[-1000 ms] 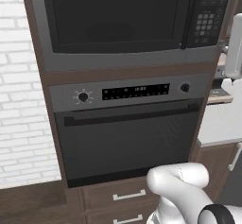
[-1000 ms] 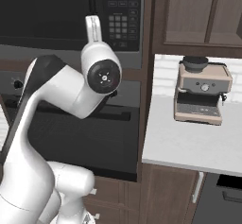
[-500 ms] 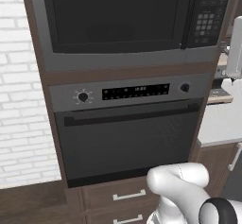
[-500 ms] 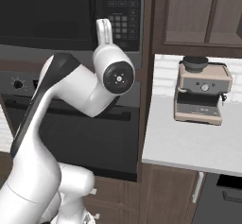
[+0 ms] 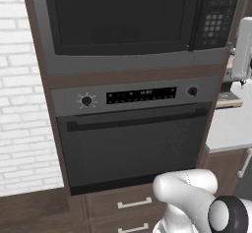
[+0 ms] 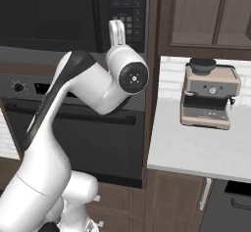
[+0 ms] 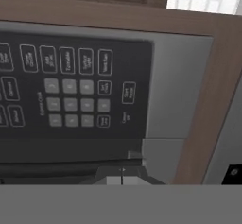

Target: Open the microwave, place the bowl with waffle inside the microwave, then close the microwave door and turn it on.

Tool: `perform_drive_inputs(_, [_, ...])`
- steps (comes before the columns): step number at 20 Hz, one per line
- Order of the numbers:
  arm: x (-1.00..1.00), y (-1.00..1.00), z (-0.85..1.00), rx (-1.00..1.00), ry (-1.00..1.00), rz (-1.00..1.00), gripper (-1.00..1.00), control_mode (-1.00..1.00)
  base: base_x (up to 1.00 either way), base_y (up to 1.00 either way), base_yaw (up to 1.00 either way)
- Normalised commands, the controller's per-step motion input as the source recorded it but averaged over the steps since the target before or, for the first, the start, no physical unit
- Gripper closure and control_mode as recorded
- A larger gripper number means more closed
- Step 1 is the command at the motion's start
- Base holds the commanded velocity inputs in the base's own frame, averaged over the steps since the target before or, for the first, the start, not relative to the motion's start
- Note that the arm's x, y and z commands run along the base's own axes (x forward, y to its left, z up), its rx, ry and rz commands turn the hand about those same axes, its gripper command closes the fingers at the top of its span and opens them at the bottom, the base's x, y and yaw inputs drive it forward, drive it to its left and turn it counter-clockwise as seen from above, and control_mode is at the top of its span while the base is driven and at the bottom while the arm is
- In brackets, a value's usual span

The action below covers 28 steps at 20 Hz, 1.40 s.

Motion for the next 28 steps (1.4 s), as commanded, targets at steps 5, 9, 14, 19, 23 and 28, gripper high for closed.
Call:
perform_drive_inputs(5, [0.44, -0.01, -0.05, 0.0, 0.0, 0.0, 1.0, -1.0, 0.0, 0.0, 0.0])
perform_drive_inputs(9, [0.5, -0.14, -0.12, 0.0, 0.0, 0.0, 1.0, -1.0, 0.0, 0.0, 0.0])
perform_drive_inputs(14, [0.53, -0.17, -0.13, 0.0, 0.0, 0.0, 1.0, -1.0, 0.0, 0.0, 0.0])
perform_drive_inputs(19, [0.53, -0.12, -0.04, 0.01, 0.0, 0.0, 1.0, -1.0, 0.0, 0.0, 0.0])
perform_drive_inputs(23, [0.51, -0.05, -0.05, 0.0, 0.0, 0.0, 1.0, -1.0, 0.0, 0.0, 0.0])
perform_drive_inputs(28, [0.44, -0.08, -0.14, 0.0, 0.0, 0.0, 1.0, -1.0, 0.0, 0.0, 0.0])
